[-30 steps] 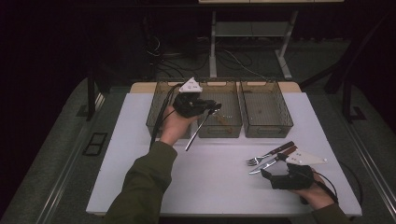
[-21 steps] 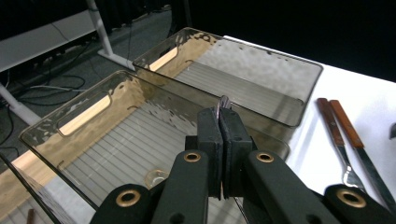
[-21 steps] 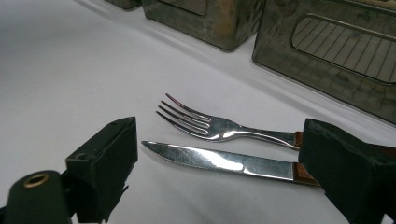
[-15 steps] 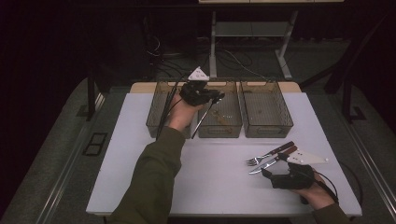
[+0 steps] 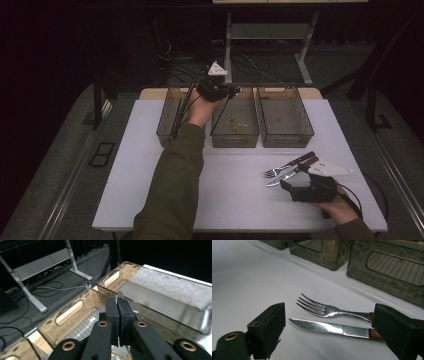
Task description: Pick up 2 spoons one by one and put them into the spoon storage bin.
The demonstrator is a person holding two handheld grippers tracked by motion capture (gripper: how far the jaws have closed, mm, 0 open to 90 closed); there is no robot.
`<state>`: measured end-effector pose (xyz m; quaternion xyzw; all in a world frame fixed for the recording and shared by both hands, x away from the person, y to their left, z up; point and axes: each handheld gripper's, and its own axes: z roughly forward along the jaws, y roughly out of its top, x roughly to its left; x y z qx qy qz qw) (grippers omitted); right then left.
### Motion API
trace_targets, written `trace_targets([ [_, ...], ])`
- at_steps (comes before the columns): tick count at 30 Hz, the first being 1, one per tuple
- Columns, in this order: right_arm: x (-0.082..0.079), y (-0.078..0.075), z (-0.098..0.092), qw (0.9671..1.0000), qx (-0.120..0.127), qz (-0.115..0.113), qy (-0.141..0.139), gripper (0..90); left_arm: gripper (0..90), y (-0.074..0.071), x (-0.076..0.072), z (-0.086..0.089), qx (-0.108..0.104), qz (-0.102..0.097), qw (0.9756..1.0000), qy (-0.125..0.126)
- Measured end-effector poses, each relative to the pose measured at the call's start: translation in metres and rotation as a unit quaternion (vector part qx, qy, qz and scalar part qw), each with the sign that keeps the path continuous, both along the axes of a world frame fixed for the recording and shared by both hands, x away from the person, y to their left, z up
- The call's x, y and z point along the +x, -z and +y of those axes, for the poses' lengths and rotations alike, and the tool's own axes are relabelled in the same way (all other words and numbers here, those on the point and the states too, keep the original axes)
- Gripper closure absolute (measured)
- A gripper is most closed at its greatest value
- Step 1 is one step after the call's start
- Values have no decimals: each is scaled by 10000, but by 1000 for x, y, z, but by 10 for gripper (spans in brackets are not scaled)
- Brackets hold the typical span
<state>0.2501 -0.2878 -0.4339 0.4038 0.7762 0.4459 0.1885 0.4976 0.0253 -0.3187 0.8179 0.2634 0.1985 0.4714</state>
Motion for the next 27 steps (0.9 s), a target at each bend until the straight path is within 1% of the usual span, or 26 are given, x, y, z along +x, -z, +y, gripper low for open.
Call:
trace_targets([
  [1,0,0,0,10000,10,5,3,118,879,0,2,-1,-1,-13,10000,-5],
  [2,0,0,0,10000,12,4,3,118,879,1,4,-4,-75,-30,9999,-64],
  [3,0,0,0,10000,16,-2,-2,118,879,1,6,-5,-23,-77,9999,-72],
  [4,0,0,0,10000,20,-4,-6,118,879,2,7,-7,-41,-93,9999,-106],
  [5,0,0,0,10000,23,-10,-13,118,879,3,9,-8,56,-114,9999,-91],
  [6,0,-1,-1,10000,21,-22,-12,118,879,5,10,-10,85,-148,9998,-101],
  [7,0,0,-1,10000,26,-25,-12,118,878,8,11,-12,26,-145,9998,-152],
  [8,0,0,-1,10000,36,-28,-11,118,878,11,12,-13,63,-175,9997,-172],
  [9,0,-1,-1,10000,55,-21,-9,118,878,13,13,-13,193,-173,9995,-161],
  [10,0,-1,-1,10000,60,-27,-2,118,877,16,14,-15,195,-165,9995,-164],
  [12,-1,-1,-2,10000,62,-23,-8,118,877,21,16,-18,306,-180,9992,-208],
  [14,-1,-1,-1,10000,70,-20,-3,118,876,27,17,-21,365,-87,9991,-196],
  [15,0,-1,-1,10000,62,-25,-11,118,871,30,18,-23,461,-64,9986,-244],
  [16,0,-1,-1,10000,62,-31,-28,118,854,33,18,-24,450,-39,9987,-255],
  [18,0,-1,-1,10000,51,-44,-43,118,707,37,17,-25,471,98,9983,-325],
  [19,-1,-1,-1,10000,57,-34,-50,118,684,39,17,-25,443,142,9986,-264],
  [21,0,-1,-1,10000,68,-33,-52,118,647,41,15,-24,325,240,9989,-217],
  [23,0,-1,-2,10000,73,-36,-44,118,599,42,12,-23,270,296,9991,-145],
  [25,0,-1,-1,10000,66,-32,-41,118,555,42,10,-22,168,337,9992,-105],
  [26,0,-1,-1,10000,56,-23,-45,118,541,41,8,-20,187,357,9992,-57],
  [27,0,-1,-1,10000,40,-13,-52,118,531,40,7,-20,129,410,9991,-25],
])
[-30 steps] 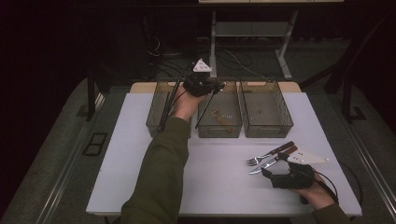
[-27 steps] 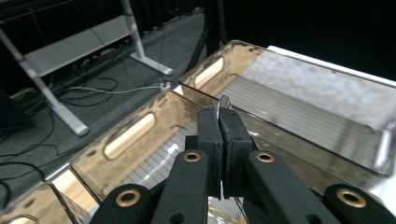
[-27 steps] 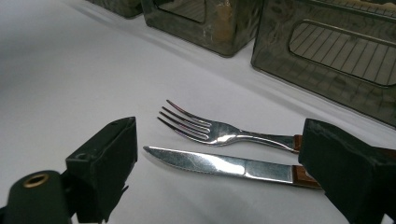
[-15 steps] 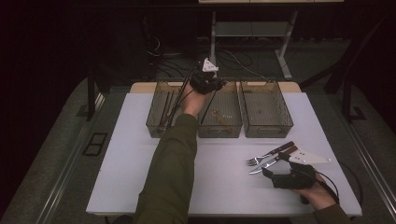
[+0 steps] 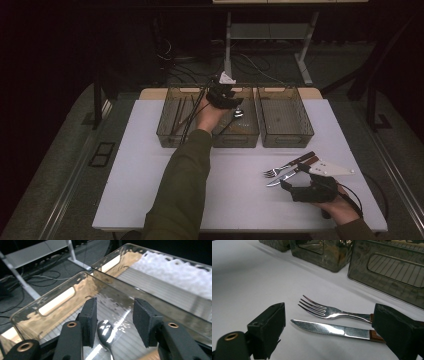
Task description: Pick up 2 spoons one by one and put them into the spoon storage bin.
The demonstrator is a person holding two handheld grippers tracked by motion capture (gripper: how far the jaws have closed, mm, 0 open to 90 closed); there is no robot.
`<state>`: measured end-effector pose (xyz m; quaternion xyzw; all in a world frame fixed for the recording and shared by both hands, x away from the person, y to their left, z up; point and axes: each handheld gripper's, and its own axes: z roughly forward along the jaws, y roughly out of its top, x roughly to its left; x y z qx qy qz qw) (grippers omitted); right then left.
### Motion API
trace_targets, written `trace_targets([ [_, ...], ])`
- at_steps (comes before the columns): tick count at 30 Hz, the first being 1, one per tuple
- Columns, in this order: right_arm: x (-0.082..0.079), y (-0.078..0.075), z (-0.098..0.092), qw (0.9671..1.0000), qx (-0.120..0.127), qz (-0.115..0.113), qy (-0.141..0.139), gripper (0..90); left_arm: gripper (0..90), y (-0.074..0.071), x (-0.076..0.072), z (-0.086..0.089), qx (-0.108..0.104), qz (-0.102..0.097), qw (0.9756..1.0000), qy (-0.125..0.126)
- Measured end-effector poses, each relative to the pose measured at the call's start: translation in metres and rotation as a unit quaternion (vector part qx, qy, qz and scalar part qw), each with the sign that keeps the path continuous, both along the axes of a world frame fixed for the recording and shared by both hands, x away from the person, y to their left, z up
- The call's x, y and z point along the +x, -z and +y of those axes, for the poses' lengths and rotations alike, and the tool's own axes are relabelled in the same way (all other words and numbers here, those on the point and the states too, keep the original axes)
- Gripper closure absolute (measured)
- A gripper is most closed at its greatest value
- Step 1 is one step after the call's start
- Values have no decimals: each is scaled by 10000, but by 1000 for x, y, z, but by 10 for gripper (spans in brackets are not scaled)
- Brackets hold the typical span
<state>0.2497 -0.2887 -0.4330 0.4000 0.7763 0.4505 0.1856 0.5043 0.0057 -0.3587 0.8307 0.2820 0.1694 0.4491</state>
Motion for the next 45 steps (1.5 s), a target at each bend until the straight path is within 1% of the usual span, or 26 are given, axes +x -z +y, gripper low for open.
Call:
trace_targets([
  [1,0,0,0,10000,-2,3,2,118,513,0,-1,0,-120,18,9999,14],
  [2,0,0,1,10000,-8,9,4,118,498,-1,-3,1,-87,54,9999,77],
  [3,0,0,1,10000,-13,4,-8,118,487,-2,-5,1,-164,96,9998,97],
  [6,0,1,1,10000,-6,26,-27,118,455,-5,-13,3,-263,136,9993,216],
  [8,0,1,2,10000,-9,25,-39,118,436,-7,-18,7,-256,159,9991,306],
  [9,0,1,2,10000,-24,16,-48,118,421,-7,-20,8,-313,227,9986,349],
  [10,0,1,2,10000,-28,27,-64,118,410,-8,-23,9,-354,237,9984,368],
  [12,1,1,2,9999,-51,30,-86,118,391,-9,-29,12,-336,229,9983,427],
  [13,1,1,2,9999,-59,31,-90,118,379,-10,-32,14,-372,250,9980,454],
  [17,1,1,2,9999,-51,17,-110,118,359,-12,-46,22,-383,253,9976,512],
  [18,1,1,2,9999,-48,12,-109,119,347,-12,-50,24,-416,282,9973,529],
  [20,1,2,2,9999,-68,14,-109,118,331,-11,-56,28,-376,278,9973,560],
  [23,1,2,3,9999,-85,19,-124,118,297,-10,-66,35,-385,326,9968,618],
  [25,2,2,3,9999,-88,21,-120,118,276,-10,-73,39,-387,283,9971,598],
  [26,2,2,3,9999,-85,26,-122,118,268,-9,-77,41,-408,280,9969,611],
  [28,2,3,4,9999,-95,42,-116,118,250,-8,-84,44,-359,260,9970,632],
  [32,2,3,4,9999,-107,43,-105,119,218,-4,-98,53,-376,254,9969,649],
  [33,2,3,4,9999,-104,58,-101,119,213,-2,-102,55,-403,252,9968,643],
  [35,2,4,3,9999,-116,55,-96,118,193,2,-108,59,-377,269,9970,628],
  [37,3,4,3,9999,-121,61,-95,118,181,5,-115,64,-398,276,9970,600],
  [38,3,4,3,9999,-121,61,-95,118,176,7,-118,68,-329,266,9971,629],
  [39,2,4,3,9999,-119,65,-97,118,172,8,-121,69,-354,272,9971,620],
  [42,2,4,3,9999,-121,69,-99,118,156,13,-133,76,-316,298,9972,616],
  [45,3,4,3,9999,-119,70,-85,118,141,18,-145,83,-367,283,9973,577],
])
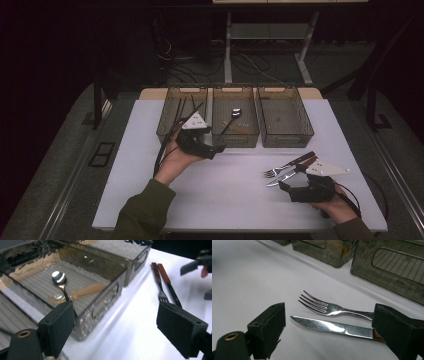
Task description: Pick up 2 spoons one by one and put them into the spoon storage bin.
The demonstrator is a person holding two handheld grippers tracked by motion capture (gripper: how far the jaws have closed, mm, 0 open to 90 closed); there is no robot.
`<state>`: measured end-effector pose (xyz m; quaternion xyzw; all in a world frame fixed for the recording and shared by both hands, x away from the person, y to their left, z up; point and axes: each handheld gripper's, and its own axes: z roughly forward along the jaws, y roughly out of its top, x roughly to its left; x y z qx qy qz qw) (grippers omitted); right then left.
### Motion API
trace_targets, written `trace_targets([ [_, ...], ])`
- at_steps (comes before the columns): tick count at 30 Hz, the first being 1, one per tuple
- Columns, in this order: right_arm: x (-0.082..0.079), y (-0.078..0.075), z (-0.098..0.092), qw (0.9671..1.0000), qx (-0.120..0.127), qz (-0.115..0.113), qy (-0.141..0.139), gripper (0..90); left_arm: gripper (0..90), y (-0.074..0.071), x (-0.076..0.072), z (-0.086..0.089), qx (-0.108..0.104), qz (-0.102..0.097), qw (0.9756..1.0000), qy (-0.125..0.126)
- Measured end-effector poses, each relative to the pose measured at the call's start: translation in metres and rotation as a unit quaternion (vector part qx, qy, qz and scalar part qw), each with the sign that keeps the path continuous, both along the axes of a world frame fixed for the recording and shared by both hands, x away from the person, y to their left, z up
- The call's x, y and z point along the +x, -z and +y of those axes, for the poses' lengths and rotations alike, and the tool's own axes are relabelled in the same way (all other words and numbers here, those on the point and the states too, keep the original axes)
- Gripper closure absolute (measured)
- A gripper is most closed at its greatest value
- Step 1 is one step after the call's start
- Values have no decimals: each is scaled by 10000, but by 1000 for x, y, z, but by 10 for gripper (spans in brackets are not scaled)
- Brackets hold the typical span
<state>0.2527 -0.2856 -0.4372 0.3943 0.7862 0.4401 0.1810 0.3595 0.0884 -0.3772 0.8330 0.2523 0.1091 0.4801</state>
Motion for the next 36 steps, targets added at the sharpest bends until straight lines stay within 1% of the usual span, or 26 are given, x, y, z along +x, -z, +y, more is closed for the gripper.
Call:
trace_targets([
  [5,0,0,0,10000,-21,-14,-2,118,132,8,-17,13,34,-31,10000,-27],
  [8,0,0,0,10000,-13,-6,12,118,130,15,-26,22,-22,33,10000,-76],
  [9,0,0,0,10000,-13,-10,12,118,128,17,-29,25,-1,35,10000,-73],
  [13,0,0,-1,10000,-11,-40,17,118,82,26,-43,35,-3,91,9999,-124],
  [14,0,0,-1,10000,-8,-56,19,118,74,29,-46,37,-35,115,9999,-123],
  [15,0,0,-1,10000,-7,-80,17,118,60,31,-49,39,-11,142,9998,-112],
  [17,0,-1,-1,10000,6,-32,35,118,40,35,-54,42,-3,152,9998,-137],
  [18,0,-1,-2,10000,5,-26,36,118,33,37,-56,44,-12,168,9998,-116],
  [22,0,-1,-3,10000,-2,-8,33,118,9,42,-62,51,-47,272,9995,-178],
  [25,0,-3,-4,10000,27,-26,53,118,6,45,-65,57,-4,282,9994,-217],
  [26,0,-3,-5,10000,16,-36,49,118,0,46,-67,59,21,266,9995,-194],
  [29,0,-5,-7,10000,8,-25,51,118,0,49,-72,63,3,271,9994,-226],
  [32,0,-9,-10,10000,42,20,56,118,0,53,-78,66,72,232,9995,-210],
  [33,0,-11,-11,9999,73,57,88,118,0,54,-79,68,59,235,9995,-201],
  [34,0,-12,-12,9999,58,67,62,118,0,55,-80,69,36,287,9994,-192],
  [35,1,-12,-14,10000,1,27,0,118,0,56,-80,70,37,309,9994,-179],
  [36,1,-13,-15,10000,-47,25,0,119,0,57,-80,70,60,329,9993,-156],
])
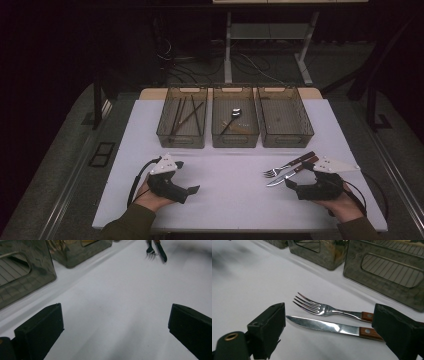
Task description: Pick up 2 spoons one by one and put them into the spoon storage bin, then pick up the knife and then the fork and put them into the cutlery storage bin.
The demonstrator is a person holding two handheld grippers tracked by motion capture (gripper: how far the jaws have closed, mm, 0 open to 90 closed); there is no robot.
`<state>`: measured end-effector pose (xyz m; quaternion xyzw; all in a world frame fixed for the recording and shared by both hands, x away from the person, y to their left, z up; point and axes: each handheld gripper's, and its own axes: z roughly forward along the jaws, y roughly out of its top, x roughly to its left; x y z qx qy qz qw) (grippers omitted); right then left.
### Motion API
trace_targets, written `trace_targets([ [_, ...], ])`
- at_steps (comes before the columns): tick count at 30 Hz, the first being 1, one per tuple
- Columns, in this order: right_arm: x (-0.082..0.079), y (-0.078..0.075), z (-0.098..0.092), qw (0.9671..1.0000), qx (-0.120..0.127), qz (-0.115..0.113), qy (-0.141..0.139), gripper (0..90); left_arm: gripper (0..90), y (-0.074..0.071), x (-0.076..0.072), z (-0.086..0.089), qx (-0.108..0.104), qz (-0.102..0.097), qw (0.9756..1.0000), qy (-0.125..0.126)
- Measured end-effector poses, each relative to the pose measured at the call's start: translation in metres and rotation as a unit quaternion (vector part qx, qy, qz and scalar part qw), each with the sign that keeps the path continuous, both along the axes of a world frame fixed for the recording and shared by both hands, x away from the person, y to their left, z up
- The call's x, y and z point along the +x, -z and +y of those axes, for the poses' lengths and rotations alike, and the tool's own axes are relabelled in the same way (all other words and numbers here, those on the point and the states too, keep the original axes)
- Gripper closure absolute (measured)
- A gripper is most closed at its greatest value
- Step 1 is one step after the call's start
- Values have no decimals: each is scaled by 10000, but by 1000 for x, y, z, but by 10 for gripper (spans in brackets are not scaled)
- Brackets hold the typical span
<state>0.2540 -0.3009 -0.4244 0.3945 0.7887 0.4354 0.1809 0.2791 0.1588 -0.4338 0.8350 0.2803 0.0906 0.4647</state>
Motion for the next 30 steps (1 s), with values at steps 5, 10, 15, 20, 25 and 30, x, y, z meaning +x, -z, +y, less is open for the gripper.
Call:
trace_targets([
  [5,7,-4,-11,9998,5,177,-24,142,0,2,0,-3,32,48,9999,96],
  [10,19,-6,-21,9994,-140,272,128,223,0,2,0,-3,29,49,9999,133],
  [15,29,-8,-27,9992,-222,317,100,353,0,2,0,-3,-9,41,9999,132],
  [20,37,-10,-28,9988,-232,425,-36,522,0,2,0,-3,-7,55,9999,128],
  [25,46,-11,-25,9981,-304,522,-106,732,0,3,0,-4,10,40,9999,155],
  [30,57,-9,-24,9973,-380,612,-158,894,0,3,0,-5,14,36,9999,146],
])
